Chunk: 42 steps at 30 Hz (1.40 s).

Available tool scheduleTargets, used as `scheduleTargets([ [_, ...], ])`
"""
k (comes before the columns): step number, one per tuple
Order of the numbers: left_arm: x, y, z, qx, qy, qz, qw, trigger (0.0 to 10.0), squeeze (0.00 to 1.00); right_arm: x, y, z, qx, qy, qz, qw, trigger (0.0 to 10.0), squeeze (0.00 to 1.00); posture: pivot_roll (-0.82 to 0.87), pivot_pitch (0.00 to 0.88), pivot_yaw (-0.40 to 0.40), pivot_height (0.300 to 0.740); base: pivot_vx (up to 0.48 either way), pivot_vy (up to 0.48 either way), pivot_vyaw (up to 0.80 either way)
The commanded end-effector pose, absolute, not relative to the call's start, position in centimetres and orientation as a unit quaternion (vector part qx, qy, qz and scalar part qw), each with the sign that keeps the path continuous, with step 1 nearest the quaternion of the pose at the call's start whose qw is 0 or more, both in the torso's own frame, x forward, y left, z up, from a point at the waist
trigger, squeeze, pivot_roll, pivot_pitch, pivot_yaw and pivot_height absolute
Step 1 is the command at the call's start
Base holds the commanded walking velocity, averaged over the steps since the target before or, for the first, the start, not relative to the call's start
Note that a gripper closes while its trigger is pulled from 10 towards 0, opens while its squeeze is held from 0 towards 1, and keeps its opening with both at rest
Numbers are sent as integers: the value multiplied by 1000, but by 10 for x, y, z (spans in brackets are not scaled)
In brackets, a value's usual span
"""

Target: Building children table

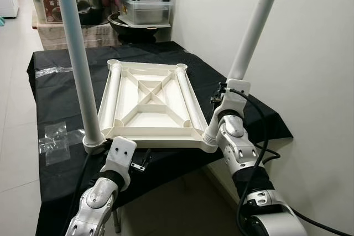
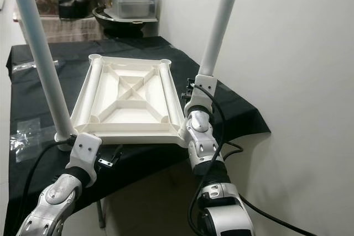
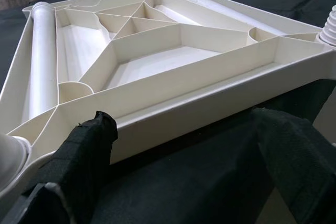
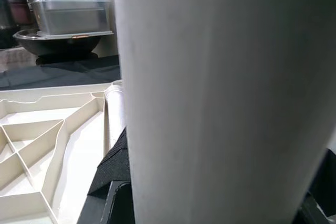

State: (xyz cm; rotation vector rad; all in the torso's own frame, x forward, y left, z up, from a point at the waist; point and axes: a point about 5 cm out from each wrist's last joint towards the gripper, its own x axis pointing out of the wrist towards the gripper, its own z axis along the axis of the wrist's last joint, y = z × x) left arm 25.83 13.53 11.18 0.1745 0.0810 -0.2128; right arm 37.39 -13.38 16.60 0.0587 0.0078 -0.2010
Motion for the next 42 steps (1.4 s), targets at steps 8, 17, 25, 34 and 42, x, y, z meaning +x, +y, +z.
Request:
scheduleTargets([
  [8, 259, 131, 110, 87, 40, -111, 989, 10000, 0, 364, -141, 121, 3, 98, -103, 990, 10000, 0, 29, 0, -113, 740, 0, 0, 0],
  [17, 260, 131, 109, 87, 41, -112, 989, 10000, 0, 364, -140, 122, 6, 96, -99, 990, 10000, 0, 28, 0, -112, 740, 0, 0, 0],
  [25, 260, 131, 109, 87, 40, -113, 989, 10000, 0, 365, -139, 129, 10, 74, -95, 993, 10000, 0, 26, 0, -111, 740, 0, 0, 0],
  [34, 261, 129, 110, 87, 39, -117, 989, 10000, 0, 366, -138, 133, 7, 68, -89, 994, 10000, 0, 24, 0, -109, 740, 0, 0, 0],
  [42, 261, 128, 110, 86, 39, -119, 988, 10000, 0, 368, -140, 138, 6, 63, -89, 994, 10000, 0, 18, 0, -105, 740, 0, 0, 0],
])
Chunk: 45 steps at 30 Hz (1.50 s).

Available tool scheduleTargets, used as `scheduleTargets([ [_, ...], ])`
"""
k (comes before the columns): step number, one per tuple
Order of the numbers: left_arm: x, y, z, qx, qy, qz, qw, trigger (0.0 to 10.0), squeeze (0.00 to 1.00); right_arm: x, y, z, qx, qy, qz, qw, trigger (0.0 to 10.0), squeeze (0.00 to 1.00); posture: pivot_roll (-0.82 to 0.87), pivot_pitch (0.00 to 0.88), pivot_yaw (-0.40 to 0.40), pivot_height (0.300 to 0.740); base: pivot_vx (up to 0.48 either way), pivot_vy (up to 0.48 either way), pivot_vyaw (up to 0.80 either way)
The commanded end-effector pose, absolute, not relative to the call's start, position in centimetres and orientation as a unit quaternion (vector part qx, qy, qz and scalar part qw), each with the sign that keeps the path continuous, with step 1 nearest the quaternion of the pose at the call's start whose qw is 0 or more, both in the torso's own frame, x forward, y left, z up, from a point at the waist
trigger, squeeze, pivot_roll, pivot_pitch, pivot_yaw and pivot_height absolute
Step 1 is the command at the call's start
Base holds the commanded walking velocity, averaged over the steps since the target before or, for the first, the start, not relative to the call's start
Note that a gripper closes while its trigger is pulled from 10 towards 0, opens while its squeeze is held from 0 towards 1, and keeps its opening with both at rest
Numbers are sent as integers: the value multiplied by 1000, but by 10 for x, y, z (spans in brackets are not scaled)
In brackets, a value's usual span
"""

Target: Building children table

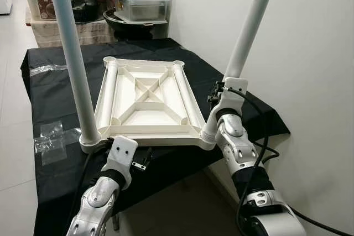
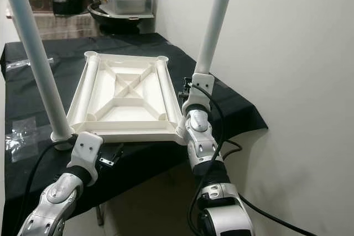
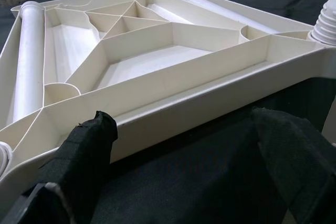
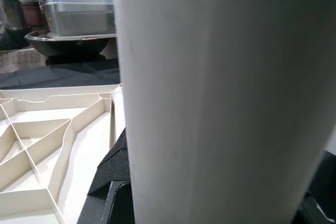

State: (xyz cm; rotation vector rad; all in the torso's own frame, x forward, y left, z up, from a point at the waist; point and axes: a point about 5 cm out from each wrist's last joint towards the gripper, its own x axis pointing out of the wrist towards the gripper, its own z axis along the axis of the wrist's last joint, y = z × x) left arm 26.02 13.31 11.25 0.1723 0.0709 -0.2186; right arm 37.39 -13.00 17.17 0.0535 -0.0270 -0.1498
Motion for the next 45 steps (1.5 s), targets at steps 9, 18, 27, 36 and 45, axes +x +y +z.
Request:
scheduleTargets([
  [9, 262, 128, 109, 85, 38, -120, 988, 10000, 0, 369, -135, 155, 11, 40, -82, 996, 10000, 0, 15, 0, -105, 740, 0, 0, 0],
  [18, 263, 126, 109, 84, 37, -122, 988, 10000, 0, 369, -133, 165, 12, 27, -75, 997, 10000, 0, 11, 0, -105, 740, 0, 0, 0],
  [27, 264, 125, 108, 83, 37, -124, 988, 10000, 0, 368, -132, 168, 12, 26, -74, 997, 10000, 0, 9, 0, -105, 740, 0, 0, 0],
  [36, 264, 126, 108, 84, 36, -123, 988, 10000, 0, 367, -132, 169, 13, 27, -73, 997, 10000, 0, 11, 0, -107, 740, 0, 0, 0],
  [45, 265, 126, 109, 82, 35, -124, 988, 10000, 0, 366, -131, 169, 19, 27, -70, 997, 10000, 0, 12, 0, -106, 740, 0, 0, 0],
])
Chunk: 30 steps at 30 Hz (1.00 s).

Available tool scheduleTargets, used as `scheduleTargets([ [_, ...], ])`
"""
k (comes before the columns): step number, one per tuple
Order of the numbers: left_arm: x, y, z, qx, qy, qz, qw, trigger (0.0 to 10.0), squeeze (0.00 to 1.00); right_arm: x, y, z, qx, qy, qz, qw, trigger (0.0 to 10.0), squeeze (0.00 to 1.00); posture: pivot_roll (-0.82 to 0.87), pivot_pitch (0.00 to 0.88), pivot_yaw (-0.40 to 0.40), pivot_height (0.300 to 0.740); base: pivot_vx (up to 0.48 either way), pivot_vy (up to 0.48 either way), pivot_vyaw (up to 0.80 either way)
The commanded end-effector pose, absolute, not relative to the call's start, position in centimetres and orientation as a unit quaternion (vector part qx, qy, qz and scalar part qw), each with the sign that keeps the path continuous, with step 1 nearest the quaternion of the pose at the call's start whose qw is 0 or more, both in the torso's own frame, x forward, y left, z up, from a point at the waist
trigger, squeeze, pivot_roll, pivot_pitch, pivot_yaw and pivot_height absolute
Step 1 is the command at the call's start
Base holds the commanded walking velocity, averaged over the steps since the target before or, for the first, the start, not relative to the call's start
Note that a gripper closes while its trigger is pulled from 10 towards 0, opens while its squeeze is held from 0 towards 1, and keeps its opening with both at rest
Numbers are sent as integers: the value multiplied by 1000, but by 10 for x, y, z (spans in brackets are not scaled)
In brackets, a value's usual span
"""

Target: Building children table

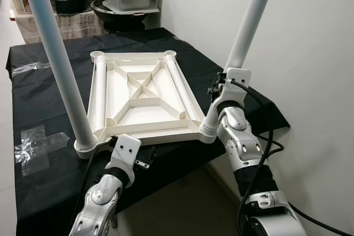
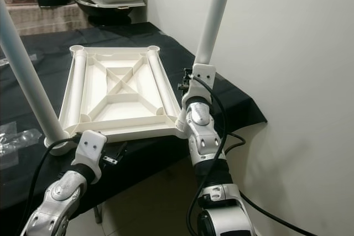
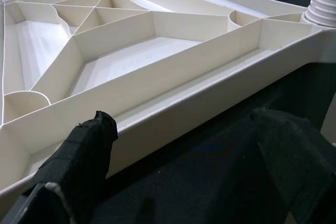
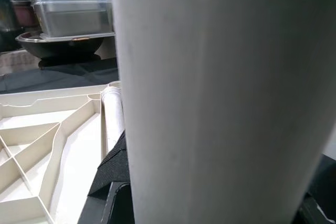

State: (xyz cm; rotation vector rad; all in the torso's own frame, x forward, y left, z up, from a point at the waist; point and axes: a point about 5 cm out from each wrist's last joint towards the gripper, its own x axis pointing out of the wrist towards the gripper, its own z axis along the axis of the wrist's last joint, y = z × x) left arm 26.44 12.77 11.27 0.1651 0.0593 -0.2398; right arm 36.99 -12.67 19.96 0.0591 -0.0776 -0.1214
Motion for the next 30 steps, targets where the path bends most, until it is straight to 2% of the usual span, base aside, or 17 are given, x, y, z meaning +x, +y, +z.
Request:
scheduleTargets([
  [1, 265, 126, 110, 79, 31, -122, 989, 10000, 0, 366, -130, 169, 19, 26, -69, 997, 10000, 0, 12, 0, -106, 740, 0, 0, 0],
  [11, 264, 125, 117, 54, 13, -127, 990, 10000, 0, 367, -127, 170, 20, 27, -59, 998, 10000, 0, 15, 0, -106, 740, 0, 0, 0],
  [16, 264, 126, 120, 43, 6, -127, 991, 10000, 0, 367, -126, 169, 33, 29, -58, 997, 10000, 0, 17, 0, -107, 740, 0, 0, 320],
  [19, 264, 126, 120, 41, 6, -128, 991, 10000, 0, 368, -126, 169, -9, 32, -53, 998, 10000, 0, 17, 0, -107, 740, 0, 0, 438],
  [22, 264, 126, 120, 42, 5, -128, 991, 10000, 0, 367, -126, 169, 23, 27, -53, 998, 10000, 0, 16, 0, -105, 740, 197, 0, 533],
  [30, 265, 126, 120, 44, 8, -130, 990, 10000, 0, 367, -127, 167, 23, 31, -55, 998, 10000, 0, 16, 0, -105, 740, 0, 0, 0],
])
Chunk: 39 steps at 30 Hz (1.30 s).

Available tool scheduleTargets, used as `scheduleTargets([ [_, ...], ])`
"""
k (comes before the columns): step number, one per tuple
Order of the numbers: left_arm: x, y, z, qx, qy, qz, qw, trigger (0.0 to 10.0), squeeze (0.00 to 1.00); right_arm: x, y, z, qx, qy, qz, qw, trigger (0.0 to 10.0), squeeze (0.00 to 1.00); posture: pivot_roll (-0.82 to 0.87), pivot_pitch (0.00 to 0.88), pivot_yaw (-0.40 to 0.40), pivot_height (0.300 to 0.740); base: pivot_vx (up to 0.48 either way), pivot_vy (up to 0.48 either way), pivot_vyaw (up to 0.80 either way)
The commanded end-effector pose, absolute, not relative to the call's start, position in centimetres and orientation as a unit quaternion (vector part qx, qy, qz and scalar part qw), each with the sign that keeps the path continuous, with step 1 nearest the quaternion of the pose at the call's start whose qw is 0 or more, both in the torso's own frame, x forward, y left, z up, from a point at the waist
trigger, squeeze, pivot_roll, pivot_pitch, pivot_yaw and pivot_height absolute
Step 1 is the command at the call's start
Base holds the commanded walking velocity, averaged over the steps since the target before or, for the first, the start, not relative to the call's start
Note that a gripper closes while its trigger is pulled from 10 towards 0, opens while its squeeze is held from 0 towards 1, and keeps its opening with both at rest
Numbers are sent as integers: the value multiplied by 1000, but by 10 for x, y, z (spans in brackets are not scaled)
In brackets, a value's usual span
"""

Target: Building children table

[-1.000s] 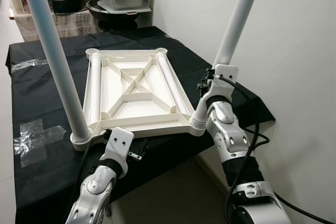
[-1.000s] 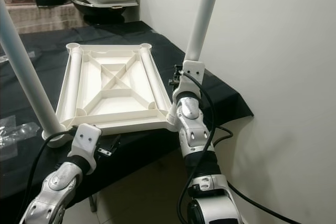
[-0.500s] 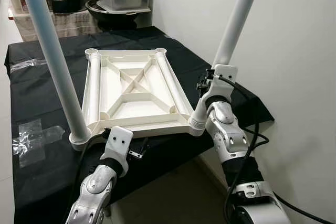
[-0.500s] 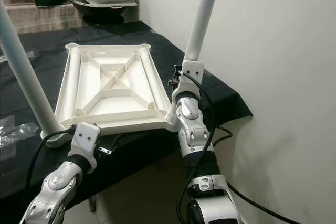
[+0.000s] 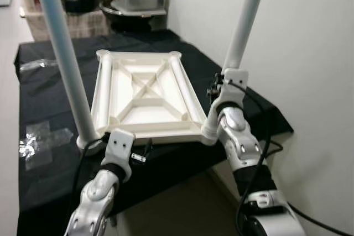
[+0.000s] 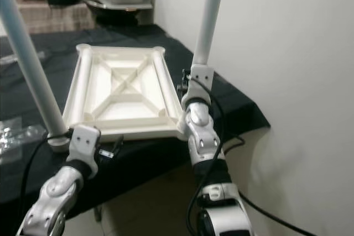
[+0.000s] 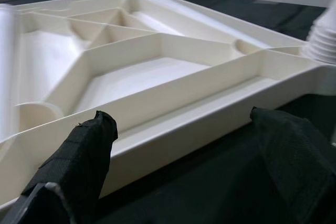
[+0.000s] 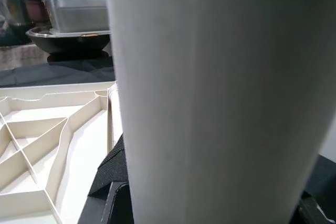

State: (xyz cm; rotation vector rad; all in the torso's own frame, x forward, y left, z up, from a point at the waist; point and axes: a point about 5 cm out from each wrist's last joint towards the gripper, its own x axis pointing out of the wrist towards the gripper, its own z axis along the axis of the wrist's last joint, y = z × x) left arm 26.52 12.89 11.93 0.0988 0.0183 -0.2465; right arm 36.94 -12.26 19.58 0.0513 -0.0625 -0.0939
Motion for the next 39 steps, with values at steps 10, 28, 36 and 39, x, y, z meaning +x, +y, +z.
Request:
scheduleTargets([
  [10, 265, 126, 120, 44, 5, -130, 991, 10000, 0, 366, -127, 167, 27, 32, -56, 998, 10000, 0, 13, 0, -102, 740, 49, 0, 0],
  [28, 266, 123, 122, 38, 2, -135, 990, 10000, 0, 366, -126, 165, 30, 33, -55, 997, 10000, 0, 14, 0, -98, 740, 178, 0, 0],
  [36, 265, 120, 121, 45, 2, -141, 989, 10000, 0, 365, -126, 165, 32, 31, -51, 998, 10000, 0, 10, 0, -96, 740, 0, 0, 0],
  [39, 265, 120, 121, 46, 1, -143, 989, 10000, 0, 365, -125, 166, 34, 30, -46, 998, 10000, 0, 8, 0, -97, 740, 0, 0, 0],
])
